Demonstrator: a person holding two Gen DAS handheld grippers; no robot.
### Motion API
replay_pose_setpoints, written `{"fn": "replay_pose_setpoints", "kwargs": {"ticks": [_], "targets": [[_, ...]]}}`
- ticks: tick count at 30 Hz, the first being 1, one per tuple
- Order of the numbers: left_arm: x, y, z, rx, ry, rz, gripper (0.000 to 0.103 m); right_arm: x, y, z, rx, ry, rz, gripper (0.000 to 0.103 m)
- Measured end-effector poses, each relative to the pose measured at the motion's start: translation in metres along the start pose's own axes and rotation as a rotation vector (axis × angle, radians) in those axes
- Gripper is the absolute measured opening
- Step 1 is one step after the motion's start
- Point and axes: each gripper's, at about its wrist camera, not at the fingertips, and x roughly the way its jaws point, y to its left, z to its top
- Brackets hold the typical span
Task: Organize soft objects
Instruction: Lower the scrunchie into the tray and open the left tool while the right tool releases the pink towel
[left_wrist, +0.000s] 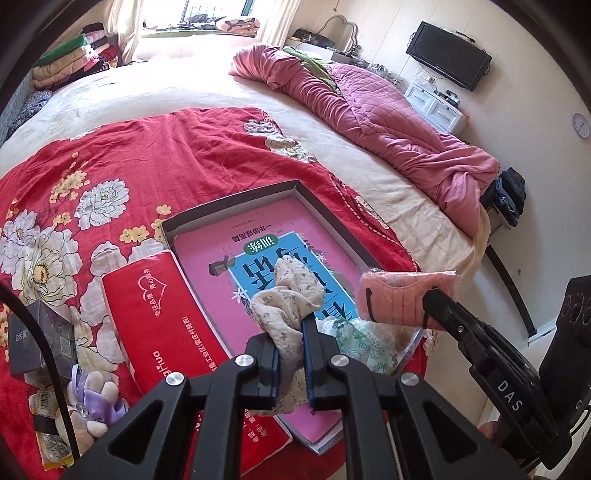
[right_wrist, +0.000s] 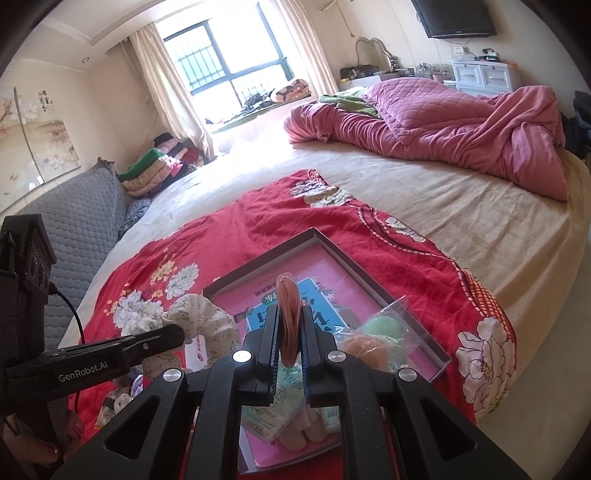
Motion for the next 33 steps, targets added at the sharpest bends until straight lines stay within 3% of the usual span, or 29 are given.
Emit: {"fn": "replay_pose_setpoints", "kwargs": {"ticks": [23,33], "targets": [[0.030,0.005,-0.002,-0.003,0.054,0.004,0.011,0.050,-0.010,-0.029,-0.010,0.105,-0.058,0.016],[0.037,0.004,-0.004,0.002,0.078,0.011,0.011,0.051,-0.011,-0.032,-0.005,0.121,-0.063,0.031]]}}
